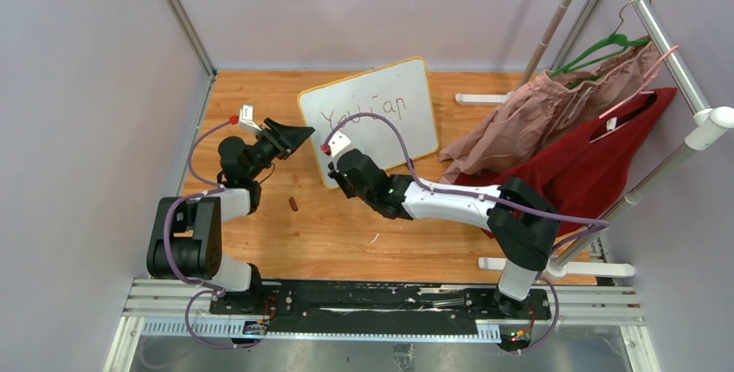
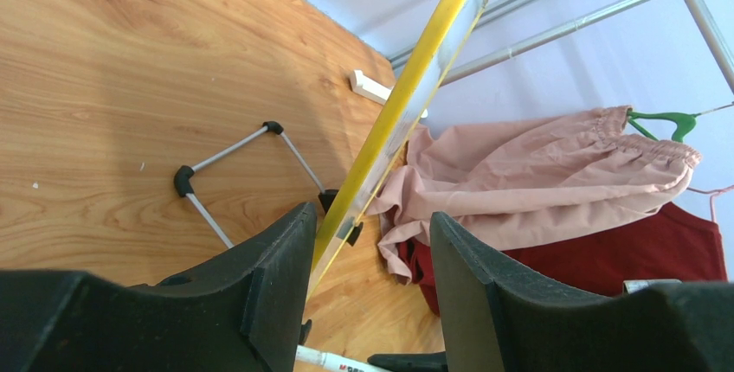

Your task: Write a sentence on the whiteboard

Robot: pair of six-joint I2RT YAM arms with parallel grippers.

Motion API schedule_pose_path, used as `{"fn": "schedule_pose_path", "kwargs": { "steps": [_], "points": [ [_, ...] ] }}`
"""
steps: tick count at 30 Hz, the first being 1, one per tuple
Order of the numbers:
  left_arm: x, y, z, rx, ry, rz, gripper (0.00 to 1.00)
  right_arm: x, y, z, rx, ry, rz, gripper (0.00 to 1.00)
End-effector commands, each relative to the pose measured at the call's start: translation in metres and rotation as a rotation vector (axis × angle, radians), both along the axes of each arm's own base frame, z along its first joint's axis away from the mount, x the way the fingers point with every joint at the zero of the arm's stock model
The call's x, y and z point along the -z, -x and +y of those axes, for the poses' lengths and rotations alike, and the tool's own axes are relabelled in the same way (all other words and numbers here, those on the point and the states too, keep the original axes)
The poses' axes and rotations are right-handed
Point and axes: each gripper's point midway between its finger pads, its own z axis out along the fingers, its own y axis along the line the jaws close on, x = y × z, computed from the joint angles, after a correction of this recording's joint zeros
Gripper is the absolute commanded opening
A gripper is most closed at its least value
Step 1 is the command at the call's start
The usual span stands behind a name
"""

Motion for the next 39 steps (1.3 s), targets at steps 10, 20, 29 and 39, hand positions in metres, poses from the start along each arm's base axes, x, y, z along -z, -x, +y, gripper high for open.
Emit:
{"fn": "schedule_pose_path", "kwargs": {
  "steps": [10, 20, 29, 39],
  "points": [
    [-0.011, 0.002, -0.004, 0.019, 0.003, -0.051, 0.56, 0.013, 0.001, -0.01, 0.028, 0.062, 0.01, 0.0],
    [-0.01, 0.002, -0.003, 0.018, 0.003, -0.05, 0.56, 0.005, -0.015, -0.024, 0.08, 0.067, -0.005, 0.0],
    [-0.01, 0.002, -0.003, 0.018, 0.002, -0.049, 0.56, -0.01, -0.027, -0.024, 0.093, 0.048, -0.031, 0.0],
    [-0.01, 0.002, -0.003, 0.018, 0.003, -0.049, 0.56, -0.024, -0.034, -0.015, 0.089, 0.023, -0.051, 0.0]
  ]
}}
